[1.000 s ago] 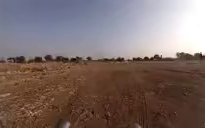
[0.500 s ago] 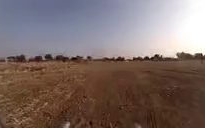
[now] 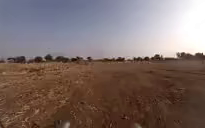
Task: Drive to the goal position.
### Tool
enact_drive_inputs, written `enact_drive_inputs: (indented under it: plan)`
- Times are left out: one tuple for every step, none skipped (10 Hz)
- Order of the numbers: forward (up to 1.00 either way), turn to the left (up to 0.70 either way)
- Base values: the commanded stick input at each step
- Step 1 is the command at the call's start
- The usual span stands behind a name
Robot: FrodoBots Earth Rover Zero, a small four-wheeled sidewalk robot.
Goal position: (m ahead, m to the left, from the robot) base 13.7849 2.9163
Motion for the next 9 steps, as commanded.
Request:
enact_drive_inputs:
  plan:
    - [0.5,0.0]
    - [0.5,0.0]
    - [0.5,0.0]
    - [0.5,0.0]
    - [0.5,0.0]
    - [0.5,0.0]
    - [0.5,0.0]
    - [0.5,0.0]
    - [0.5,0.0]
